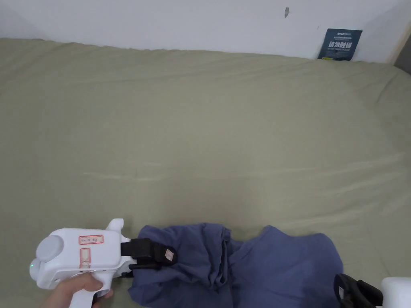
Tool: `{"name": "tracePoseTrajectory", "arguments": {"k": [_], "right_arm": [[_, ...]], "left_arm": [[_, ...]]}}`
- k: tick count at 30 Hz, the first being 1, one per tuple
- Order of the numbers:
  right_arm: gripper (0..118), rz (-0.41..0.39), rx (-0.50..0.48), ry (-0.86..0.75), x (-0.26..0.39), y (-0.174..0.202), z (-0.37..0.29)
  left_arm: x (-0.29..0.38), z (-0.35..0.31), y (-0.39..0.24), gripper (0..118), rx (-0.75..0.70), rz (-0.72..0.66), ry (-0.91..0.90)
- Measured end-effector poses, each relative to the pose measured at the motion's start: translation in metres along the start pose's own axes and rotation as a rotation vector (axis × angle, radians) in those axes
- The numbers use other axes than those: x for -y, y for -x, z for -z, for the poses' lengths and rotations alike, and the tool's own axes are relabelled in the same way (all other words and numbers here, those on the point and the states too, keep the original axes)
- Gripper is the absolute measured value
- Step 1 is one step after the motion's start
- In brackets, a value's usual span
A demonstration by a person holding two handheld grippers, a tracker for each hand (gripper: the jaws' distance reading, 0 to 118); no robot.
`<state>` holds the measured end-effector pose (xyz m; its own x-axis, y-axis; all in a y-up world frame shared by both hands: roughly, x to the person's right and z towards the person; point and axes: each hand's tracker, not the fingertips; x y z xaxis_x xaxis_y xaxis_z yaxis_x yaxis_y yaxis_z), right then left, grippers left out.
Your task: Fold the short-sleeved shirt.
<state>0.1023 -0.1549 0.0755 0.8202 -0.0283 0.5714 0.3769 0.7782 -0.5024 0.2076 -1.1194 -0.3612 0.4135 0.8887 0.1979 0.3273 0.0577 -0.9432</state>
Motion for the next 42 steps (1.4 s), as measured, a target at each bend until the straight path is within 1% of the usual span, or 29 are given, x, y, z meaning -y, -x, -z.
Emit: {"name": "tracePoseTrajectory", "arguments": {"k": [1, 2, 3, 5, 8, 9, 10, 12, 14, 15, 17, 19, 21, 22, 23, 25, 27, 29, 30, 32, 33, 34, 35, 36, 37, 38, 40, 41, 42], "right_arm": [[2, -0.002, 0.005, -0.002, 0.0, -0.001, -0.002], [2, -0.004, 0.004, -0.004, 0.002, -0.003, -0.004], [2, -0.008, 0.0, -0.006, 0.002, -0.005, -0.005], [2, -0.017, 0.001, -0.009, 0.001, -0.008, -0.007], [2, -0.006, 0.0, -0.026, 0.0, -0.013, -0.011], [2, 0.0, -0.005, -0.03, -0.001, -0.014, -0.012], [2, 0.0, -0.007, -0.035, -0.001, -0.015, -0.012], [2, -0.004, -0.007, -0.047, -0.003, -0.016, -0.013], [2, -0.005, -0.016, -0.054, -0.004, -0.017, -0.014], [2, -0.005, -0.017, -0.056, -0.005, -0.017, -0.014], [2, -0.007, -0.024, -0.062, -0.005, -0.018, -0.014], [2, -0.003, -0.027, -0.066, -0.005, -0.019, -0.014], [2, 0.004, -0.035, -0.066, -0.005, -0.019, -0.017], [2, 0.006, -0.038, -0.07, -0.003, -0.019, -0.019], [2, 0.006, -0.041, -0.075, -0.002, -0.019, -0.021], [2, 0.001, -0.042, -0.077, -0.001, -0.019, -0.023], [2, 0.0, -0.048, -0.079, 0.002, -0.021, -0.025], [2, 0.003, -0.051, -0.073, 0.005, -0.023, -0.025], [2, 0.006, -0.054, -0.07, 0.007, -0.024, -0.025], [2, 0.01, -0.056, -0.063, 0.01, -0.025, -0.025], [2, 0.011, -0.057, -0.059, 0.012, -0.026, -0.026], [2, 0.009, -0.055, -0.055, 0.015, -0.027, -0.026], [2, 0.007, -0.05, -0.051, 0.016, -0.028, -0.027], [2, 0.004, -0.044, -0.049, 0.017, -0.029, -0.028], [2, 0.002, -0.04, -0.046, 0.018, -0.032, -0.031], [2, 0.002, -0.032, -0.045, 0.019, -0.034, -0.032], [2, 0.014, -0.024, -0.042, 0.019, -0.04, -0.034], [2, 0.022, -0.022, -0.04, 0.02, -0.042, -0.035], [2, 0.035, -0.015, -0.036, 0.02, -0.045, -0.034]], "left_arm": [[-0.022, -0.039, 0.043, 14, -0.043, -0.004, -0.011], [-0.062, -0.083, 0.068, 14, -0.095, 0.041, -0.024], [-0.085, -0.109, 0.076, 14, -0.117, 0.064, -0.03], [-0.075, -0.12, 0.058, 14, -0.116, 0.055, -0.045], [-0.142, -0.229, 0.085, 14, -0.2, 0.088, -0.115], [-0.136, -0.267, 0.087, 14, -0.231, 0.075, -0.14], [-0.148, -0.316, 0.098, 14, -0.268, 0.07, -0.173], [-0.192, -0.399, 0.098, 14, -0.324, 0.102, -0.229], [-0.216, -0.48, 0.098, 14, -0.387, 0.117, -0.267], [-0.232, -0.541, 0.098, 14, -0.452, 0.143, -0.282], [-0.265, -0.632, 0.086, 14, -0.566, 0.212, -0.265], [-0.272, -0.674, 0.066, 14, -0.645, 0.255, -0.232], [-0.308, -0.704, 0.028, 14, -0.707, 0.324, -0.218], [-0.315, -0.711, 0.012, 14, -0.739, 0.351, -0.194], [-0.312, -0.704, 0.001, 14, -0.755, 0.364, -0.168], [-0.348, -0.714, -0.042, 14, -0.819, 0.444, -0.128], [-0.37, -0.711, -0.079, 14, -0.87, 0.503, -0.096], [-0.396, -0.683, -0.107, 14, -0.9, 0.568, -0.055], [-0.398, -0.666, -0.115, 14, -0.912, 0.585, -0.035], [-0.381, -0.623, -0.108, 14, -0.907, 0.576, -0.016], [-0.379, -0.603, -0.106, 21, -0.906, 0.579, -0.015], [-0.377, -0.587, -0.105, 51, -0.906, 0.579, -0.019], [-0.381, -0.567, -0.104, 110, -0.903, 0.586, -0.016], [-0.372, -0.545, -0.092, 116, -0.909, 0.592, 0.027], [-0.382, -0.537, -0.106, 110, -0.904, 0.608, 0.023], [-0.393, -0.518, -0.113, 110, -0.881, 0.617, 0.012], [-0.377, -0.48, -0.102, 110, -0.809, 0.575, -0.015], [-0.362, -0.448, -0.107, 110, -0.78, 0.577, -0.025], [-0.367, -0.449, -0.114, 109, -0.773, 0.584, -0.03]]}}
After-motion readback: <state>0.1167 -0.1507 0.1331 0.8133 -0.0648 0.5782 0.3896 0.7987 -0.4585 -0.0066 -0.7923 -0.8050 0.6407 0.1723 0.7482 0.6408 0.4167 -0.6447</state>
